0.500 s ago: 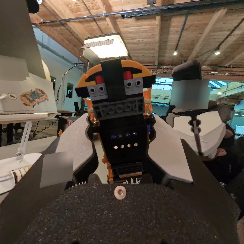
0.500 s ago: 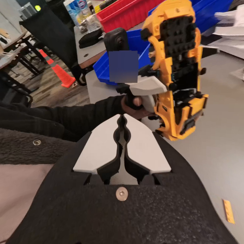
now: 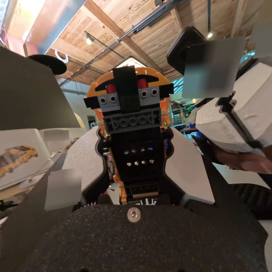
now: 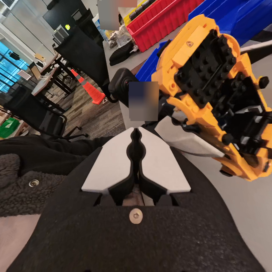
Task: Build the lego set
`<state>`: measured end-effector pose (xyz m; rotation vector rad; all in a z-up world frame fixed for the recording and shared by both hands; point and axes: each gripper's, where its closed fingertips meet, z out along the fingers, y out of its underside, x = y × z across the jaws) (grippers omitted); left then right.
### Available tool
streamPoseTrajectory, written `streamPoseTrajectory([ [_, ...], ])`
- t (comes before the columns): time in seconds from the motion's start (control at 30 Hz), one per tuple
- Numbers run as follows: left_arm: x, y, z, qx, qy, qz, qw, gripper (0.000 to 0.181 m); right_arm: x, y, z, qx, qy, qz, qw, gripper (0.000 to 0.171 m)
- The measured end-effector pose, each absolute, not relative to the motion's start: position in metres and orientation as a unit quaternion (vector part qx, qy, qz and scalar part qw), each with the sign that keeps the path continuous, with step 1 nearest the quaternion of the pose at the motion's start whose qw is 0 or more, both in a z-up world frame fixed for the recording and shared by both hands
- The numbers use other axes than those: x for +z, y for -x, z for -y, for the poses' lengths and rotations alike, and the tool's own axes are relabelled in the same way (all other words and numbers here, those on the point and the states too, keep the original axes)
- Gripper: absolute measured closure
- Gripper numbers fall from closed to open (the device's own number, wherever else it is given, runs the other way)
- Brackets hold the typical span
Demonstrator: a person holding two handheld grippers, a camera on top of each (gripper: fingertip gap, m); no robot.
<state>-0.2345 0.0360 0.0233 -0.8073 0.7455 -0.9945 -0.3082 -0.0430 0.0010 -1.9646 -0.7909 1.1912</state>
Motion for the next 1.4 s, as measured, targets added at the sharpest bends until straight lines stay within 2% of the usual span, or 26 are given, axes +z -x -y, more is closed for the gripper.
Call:
streamPoseTrajectory([
  [0.27,0.039,0.239,-0.007,-0.381,0.312,-0.383,0.782,0.097,0.013,0.318,0.062,0.465,0.749,0.325,0.342,0.171],
  [0.83,0.045,0.252,0.004,-0.557,0.283,-0.359,0.693,0.097,0.001,0.293,0.071,0.41,0.753,0.377,0.351,0.171],
  [1.2,0.059,0.279,-0.013,-0.645,0.268,-0.254,0.669,0.097,-0.013,0.269,0.041,0.359,0.772,0.329,0.407,0.171],
  [1.4,0.069,0.301,-0.022,-0.664,0.25,-0.203,0.675,0.097,-0.027,0.268,0.034,0.36,0.779,0.31,0.409,0.171],
])
